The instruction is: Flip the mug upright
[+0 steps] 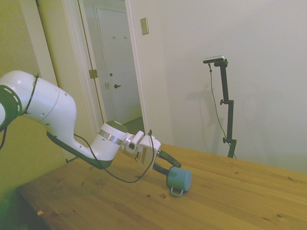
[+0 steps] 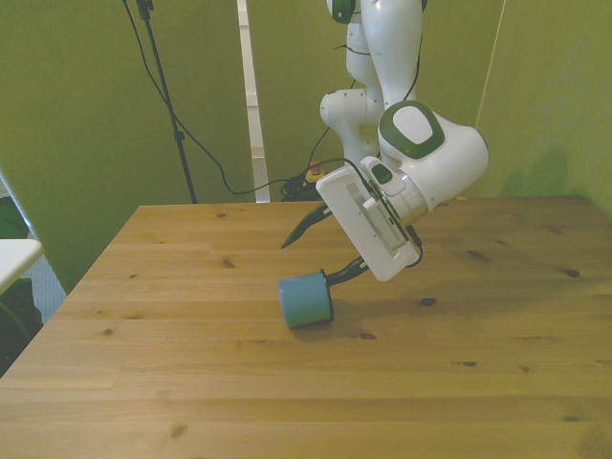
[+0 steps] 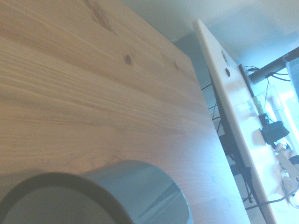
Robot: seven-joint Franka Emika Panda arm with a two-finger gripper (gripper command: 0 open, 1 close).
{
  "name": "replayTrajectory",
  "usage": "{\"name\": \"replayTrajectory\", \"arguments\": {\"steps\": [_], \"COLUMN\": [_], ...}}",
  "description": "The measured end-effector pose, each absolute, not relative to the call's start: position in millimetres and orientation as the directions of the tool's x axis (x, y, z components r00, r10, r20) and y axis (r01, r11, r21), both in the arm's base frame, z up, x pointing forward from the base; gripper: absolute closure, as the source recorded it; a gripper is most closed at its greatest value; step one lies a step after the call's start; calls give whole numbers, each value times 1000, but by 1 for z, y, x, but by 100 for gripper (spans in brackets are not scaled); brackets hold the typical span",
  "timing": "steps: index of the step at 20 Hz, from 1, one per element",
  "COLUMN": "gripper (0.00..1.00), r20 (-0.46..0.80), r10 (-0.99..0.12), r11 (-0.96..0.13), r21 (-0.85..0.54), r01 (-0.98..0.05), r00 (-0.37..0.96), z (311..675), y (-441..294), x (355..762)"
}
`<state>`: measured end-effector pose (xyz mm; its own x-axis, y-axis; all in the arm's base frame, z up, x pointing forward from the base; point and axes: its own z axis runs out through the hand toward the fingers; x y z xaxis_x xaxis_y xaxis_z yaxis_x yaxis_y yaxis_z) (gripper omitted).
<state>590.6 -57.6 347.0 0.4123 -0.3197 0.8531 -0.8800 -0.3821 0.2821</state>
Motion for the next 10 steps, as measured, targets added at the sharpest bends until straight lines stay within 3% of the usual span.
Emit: {"name": "replayTrajectory", "arguments": {"steps": [4,5,10], "gripper": [0,100,100], "r20": [863,864,865], "r10": [-305,-304,-304], "r11": [-358,-354,-346], "r21": [289,289,290], "r01": [-888,-889,-892], "r00": [403,402,399], "z": [340,339,339], "y": [-66,-66,-69], "x": [599,600,600]}}
